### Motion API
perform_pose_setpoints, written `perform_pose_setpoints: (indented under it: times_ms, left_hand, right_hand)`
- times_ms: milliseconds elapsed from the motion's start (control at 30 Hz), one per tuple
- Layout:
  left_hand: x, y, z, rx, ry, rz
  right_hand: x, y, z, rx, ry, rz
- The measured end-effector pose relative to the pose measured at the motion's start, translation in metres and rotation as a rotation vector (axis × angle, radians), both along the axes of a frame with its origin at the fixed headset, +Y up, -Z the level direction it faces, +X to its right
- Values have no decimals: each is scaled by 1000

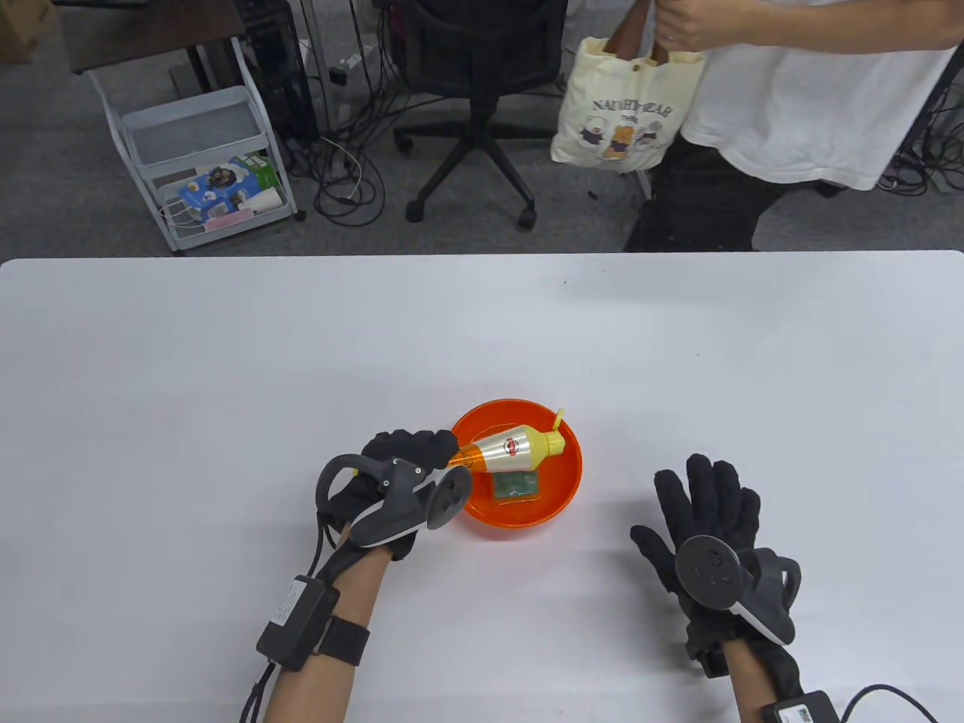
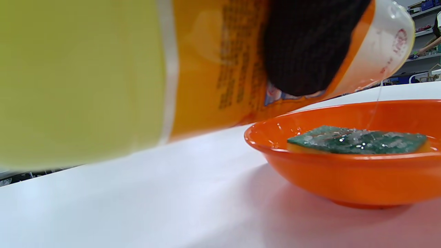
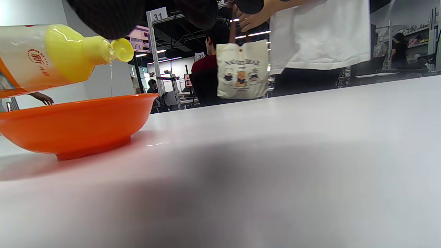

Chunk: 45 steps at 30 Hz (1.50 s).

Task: Squeeze dish soap on sponge and spread

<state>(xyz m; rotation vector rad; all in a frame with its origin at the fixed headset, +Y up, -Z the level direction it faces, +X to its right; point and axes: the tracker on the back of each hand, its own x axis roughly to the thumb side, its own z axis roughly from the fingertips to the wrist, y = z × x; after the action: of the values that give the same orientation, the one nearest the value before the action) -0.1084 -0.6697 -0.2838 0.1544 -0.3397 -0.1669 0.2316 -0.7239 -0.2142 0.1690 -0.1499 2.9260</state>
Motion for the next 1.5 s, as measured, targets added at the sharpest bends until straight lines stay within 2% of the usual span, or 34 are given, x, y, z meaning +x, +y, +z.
perform_pose_setpoints:
  times_ms: [667, 833, 1000, 1500]
  left_hand:
    - [-64, 0, 25, -6, 100, 1]
    - [-72, 1, 29, -5, 114, -5]
    - [-66, 1, 30, -4, 101, -13]
    - [-21, 8, 20, -2, 43, 2]
  right_hand:
    - [-2, 0, 1, 0, 4, 12]
    - [-3, 1, 1, 0, 4, 14]
    - [-3, 1, 1, 4, 1, 12]
    - [-1, 2, 2, 19, 6, 1]
